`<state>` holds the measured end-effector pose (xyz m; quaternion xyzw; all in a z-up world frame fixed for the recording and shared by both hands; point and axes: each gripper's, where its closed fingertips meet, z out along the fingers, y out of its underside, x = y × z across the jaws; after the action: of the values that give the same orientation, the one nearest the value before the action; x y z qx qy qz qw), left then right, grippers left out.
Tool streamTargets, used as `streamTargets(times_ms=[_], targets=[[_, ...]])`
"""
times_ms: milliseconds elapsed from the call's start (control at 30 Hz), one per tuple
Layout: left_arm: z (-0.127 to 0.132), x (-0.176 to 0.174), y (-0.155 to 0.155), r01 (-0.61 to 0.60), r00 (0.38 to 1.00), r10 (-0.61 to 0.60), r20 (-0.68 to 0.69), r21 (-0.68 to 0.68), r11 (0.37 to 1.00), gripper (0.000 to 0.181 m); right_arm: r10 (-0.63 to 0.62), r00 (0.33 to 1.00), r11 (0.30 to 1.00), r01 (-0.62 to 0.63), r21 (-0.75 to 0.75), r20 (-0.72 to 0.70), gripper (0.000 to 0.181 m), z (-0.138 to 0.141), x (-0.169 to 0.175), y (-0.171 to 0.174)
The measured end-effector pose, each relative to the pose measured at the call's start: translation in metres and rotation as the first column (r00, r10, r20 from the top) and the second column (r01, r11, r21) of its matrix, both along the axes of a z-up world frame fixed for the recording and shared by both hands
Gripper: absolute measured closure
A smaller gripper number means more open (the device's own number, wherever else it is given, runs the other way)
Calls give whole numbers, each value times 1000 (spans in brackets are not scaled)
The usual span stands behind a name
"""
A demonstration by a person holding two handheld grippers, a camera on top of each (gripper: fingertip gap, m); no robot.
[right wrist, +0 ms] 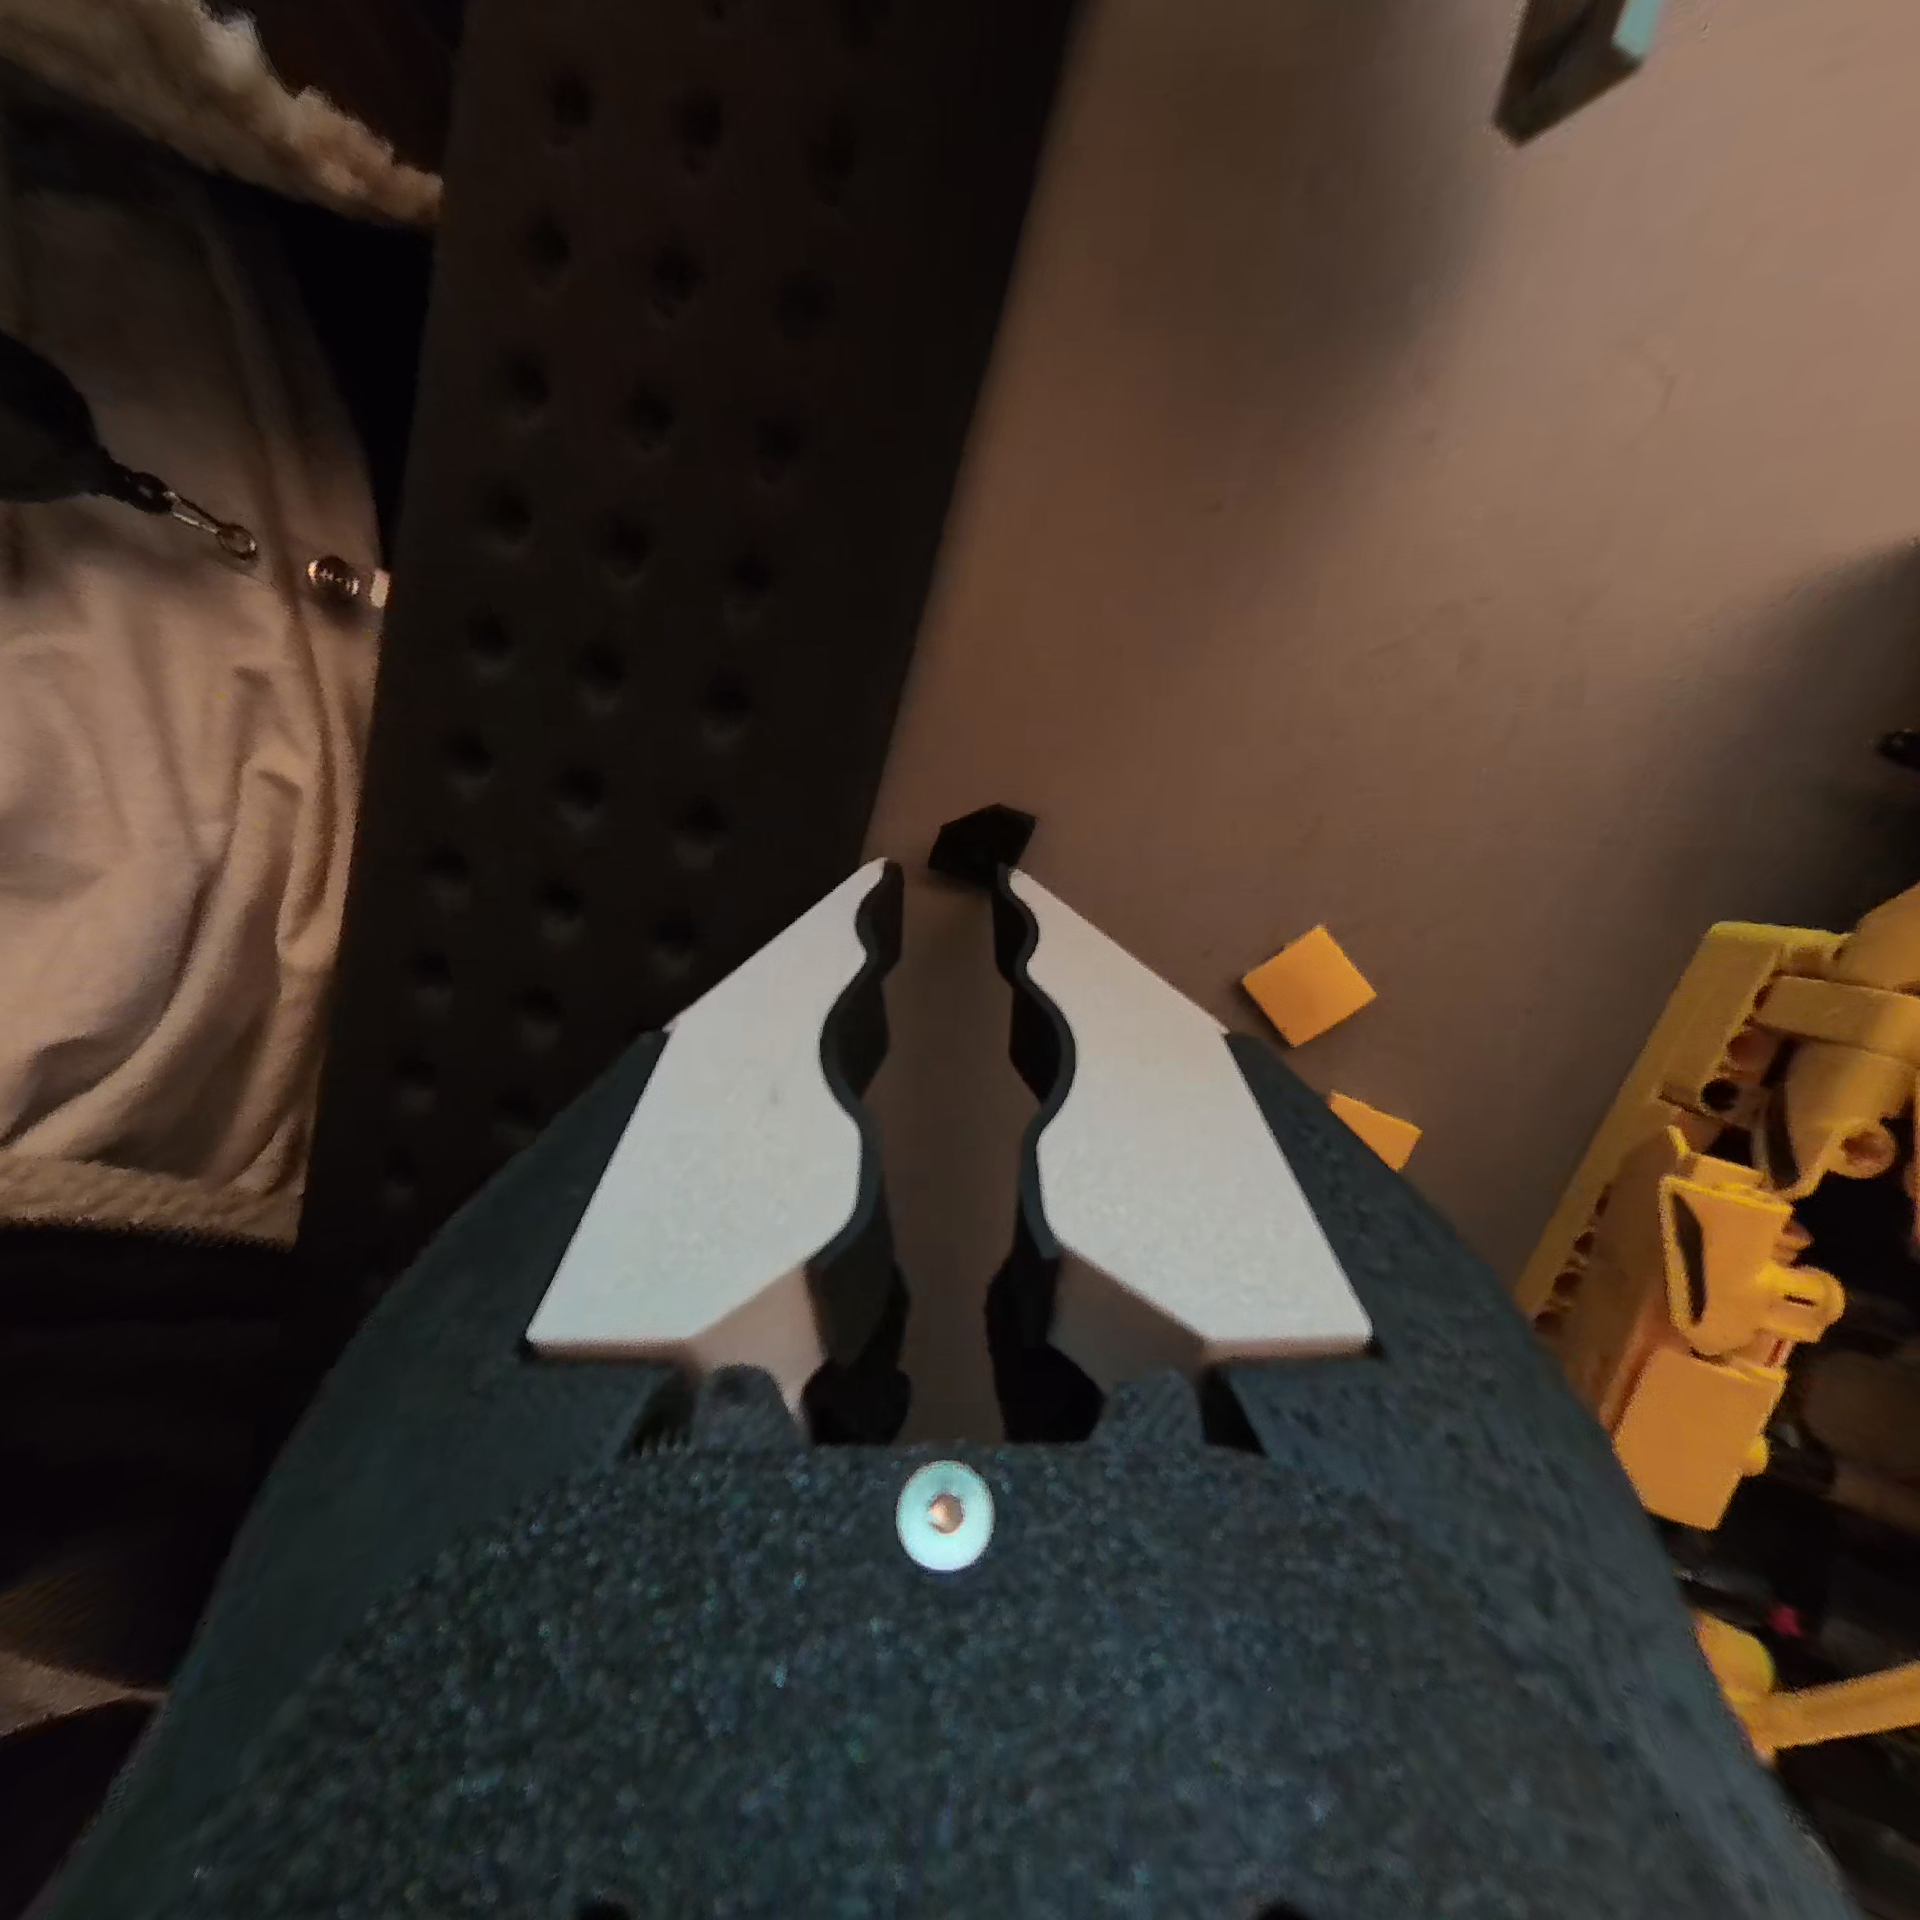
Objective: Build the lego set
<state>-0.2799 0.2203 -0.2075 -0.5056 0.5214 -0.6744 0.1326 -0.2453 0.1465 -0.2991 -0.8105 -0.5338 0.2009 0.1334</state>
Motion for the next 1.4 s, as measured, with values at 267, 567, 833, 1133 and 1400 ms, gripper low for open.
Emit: streamTargets(times_ms=[267, 567, 833, 1133, 1400], targets=[[1, 0, 1, -3, 1000, 3, 4, -2, 1000, 176, -31, 985, 995, 15, 96, 170, 179, -6, 2, 17], [1, 0, 1, -5, 1000, 5, 4, -5, 1000, 176, -41, 999, 991, 45, 123, -29, 179, 8, -1, 11], [5, 0, -1, -27, 999, 25, 48, 47, 999, 175, -360, 677, 888, 459, -14, -642, 181, 80, -8, 71], [7, -1, -4, -13, 998, 9, 64, 56, 998, 175, -400, 509, 890, 412, -193, -762, 181, 90, -30, 74], [10, -2, 0, -28, 997, 24, 77, 43, 999, 175, -449, 507, 877, 406, -256, -736, 181, 81, -30, 73]])
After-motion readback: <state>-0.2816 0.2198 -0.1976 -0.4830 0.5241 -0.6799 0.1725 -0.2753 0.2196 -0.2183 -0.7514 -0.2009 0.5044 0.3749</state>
